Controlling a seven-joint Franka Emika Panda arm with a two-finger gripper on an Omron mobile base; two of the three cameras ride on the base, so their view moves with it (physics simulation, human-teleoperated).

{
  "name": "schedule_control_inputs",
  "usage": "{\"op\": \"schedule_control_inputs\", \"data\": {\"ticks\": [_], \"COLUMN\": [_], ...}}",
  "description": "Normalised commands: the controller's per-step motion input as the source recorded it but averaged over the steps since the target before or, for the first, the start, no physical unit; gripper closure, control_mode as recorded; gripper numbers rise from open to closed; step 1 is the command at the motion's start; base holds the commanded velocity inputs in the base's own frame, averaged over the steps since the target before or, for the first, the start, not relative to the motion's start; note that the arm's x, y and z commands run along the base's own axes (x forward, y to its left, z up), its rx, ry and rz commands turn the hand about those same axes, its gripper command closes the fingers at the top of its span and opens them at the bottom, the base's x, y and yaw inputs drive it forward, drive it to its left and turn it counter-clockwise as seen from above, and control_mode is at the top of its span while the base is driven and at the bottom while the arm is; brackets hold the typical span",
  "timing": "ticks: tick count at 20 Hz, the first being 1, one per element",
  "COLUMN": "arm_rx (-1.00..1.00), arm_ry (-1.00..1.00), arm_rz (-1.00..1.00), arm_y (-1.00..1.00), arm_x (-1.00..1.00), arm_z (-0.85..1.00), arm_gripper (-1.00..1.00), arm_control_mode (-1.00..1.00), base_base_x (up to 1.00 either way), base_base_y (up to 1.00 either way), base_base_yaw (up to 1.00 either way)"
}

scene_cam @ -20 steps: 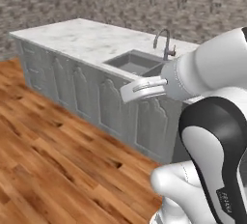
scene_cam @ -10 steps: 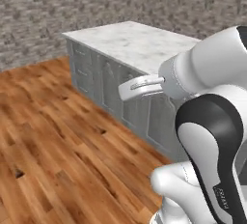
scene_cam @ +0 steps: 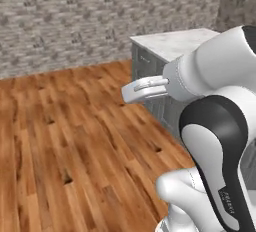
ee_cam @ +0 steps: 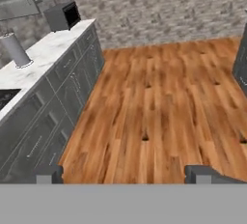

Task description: There is a bowl on the dining counter. Grab a lemon wedge from the fridge and place it in the bowl. Then get the liquor bottle and glass cup from the cabinet and place them next to the bowl.

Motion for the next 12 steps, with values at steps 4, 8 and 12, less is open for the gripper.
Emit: {"op": "schedule_control_inputs", "data": {"ticks": [4,8,12], "arm_rx": [0.0,0.0,0.0], "arm_ry": [0.0,0.0,0.0], "arm_rz": [0.0,0.0,0.0], "arm_y": [0.0,0.0,0.0], "arm_x": [0.0,0.0,0.0], "arm_z": [0.0,0.0,0.0], "arm_gripper": [-1.0,-1.0,-1.0], "arm_control_mode": [1.0,1.0,1.0], "base_base_x": [0.76,0.95,1.0], "base_base_y": [0.01,-0.13,-0.17], "base_base_yaw": [0.48,0.48,0.52]}}
